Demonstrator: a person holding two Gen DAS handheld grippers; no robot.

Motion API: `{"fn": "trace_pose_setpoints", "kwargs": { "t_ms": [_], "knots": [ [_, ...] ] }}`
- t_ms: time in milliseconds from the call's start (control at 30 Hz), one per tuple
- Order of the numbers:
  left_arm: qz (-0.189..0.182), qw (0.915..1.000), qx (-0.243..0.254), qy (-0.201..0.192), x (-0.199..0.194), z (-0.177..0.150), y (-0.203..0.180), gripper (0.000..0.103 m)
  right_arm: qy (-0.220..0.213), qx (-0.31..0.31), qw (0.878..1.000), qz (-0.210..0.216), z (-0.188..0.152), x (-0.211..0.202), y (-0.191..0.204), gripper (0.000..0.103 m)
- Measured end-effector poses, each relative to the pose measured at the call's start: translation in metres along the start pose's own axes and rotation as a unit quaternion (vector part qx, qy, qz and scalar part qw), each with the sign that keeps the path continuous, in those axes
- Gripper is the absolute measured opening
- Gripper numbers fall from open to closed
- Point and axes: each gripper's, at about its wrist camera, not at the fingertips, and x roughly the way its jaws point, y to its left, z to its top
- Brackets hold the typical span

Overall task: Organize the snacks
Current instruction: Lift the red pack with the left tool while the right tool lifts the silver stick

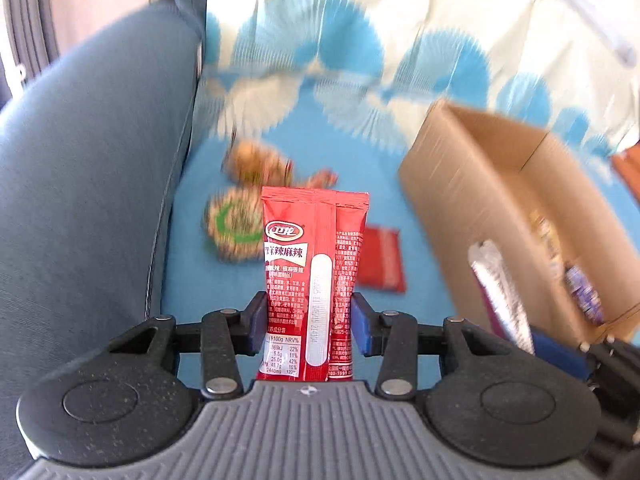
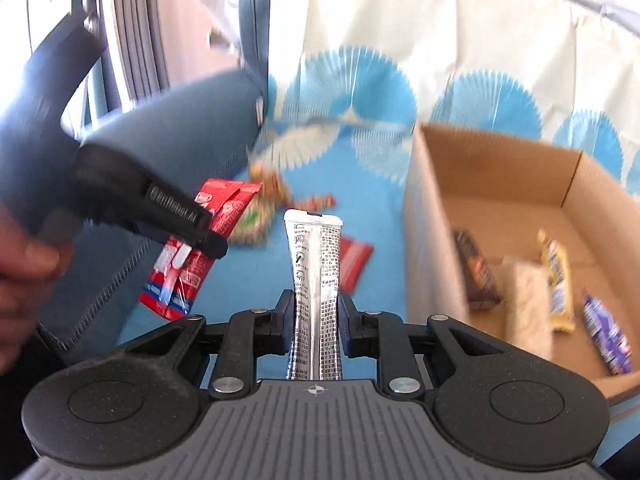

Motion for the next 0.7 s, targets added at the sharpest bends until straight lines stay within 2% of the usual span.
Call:
{"fn": "trace_pose_setpoints", "kwargs": {
  "t_ms": [167,333,500,567,600,700],
  "knots": [
    [-0.028,0.9971,0.007,-0.071,-0.03,-0.005,-0.006,0.047,-0.056,0.023,0.998,0.001,0.03,-0.034,-0.026,0.023],
    [-0.03,0.9937,0.032,-0.103,-0.043,-0.008,-0.023,0.048,-0.111,0.034,0.993,-0.011,0.058,-0.064,-0.074,0.023],
    [-0.031,0.9932,0.038,-0.105,-0.042,-0.007,-0.027,0.048,-0.149,0.033,0.988,-0.04,0.06,-0.081,-0.13,0.023],
    [-0.031,0.9935,0.035,-0.104,-0.041,-0.007,-0.026,0.048,-0.158,0.068,0.984,-0.043,0.054,-0.083,-0.153,0.023],
    [-0.03,0.9937,0.035,-0.102,-0.041,-0.008,-0.025,0.048,-0.166,0.086,0.981,-0.04,0.051,-0.087,-0.161,0.023],
    [-0.026,0.9941,0.036,-0.099,-0.038,-0.008,-0.026,0.048,-0.189,0.091,0.977,-0.04,0.046,-0.095,-0.167,0.023]
  ]
}}
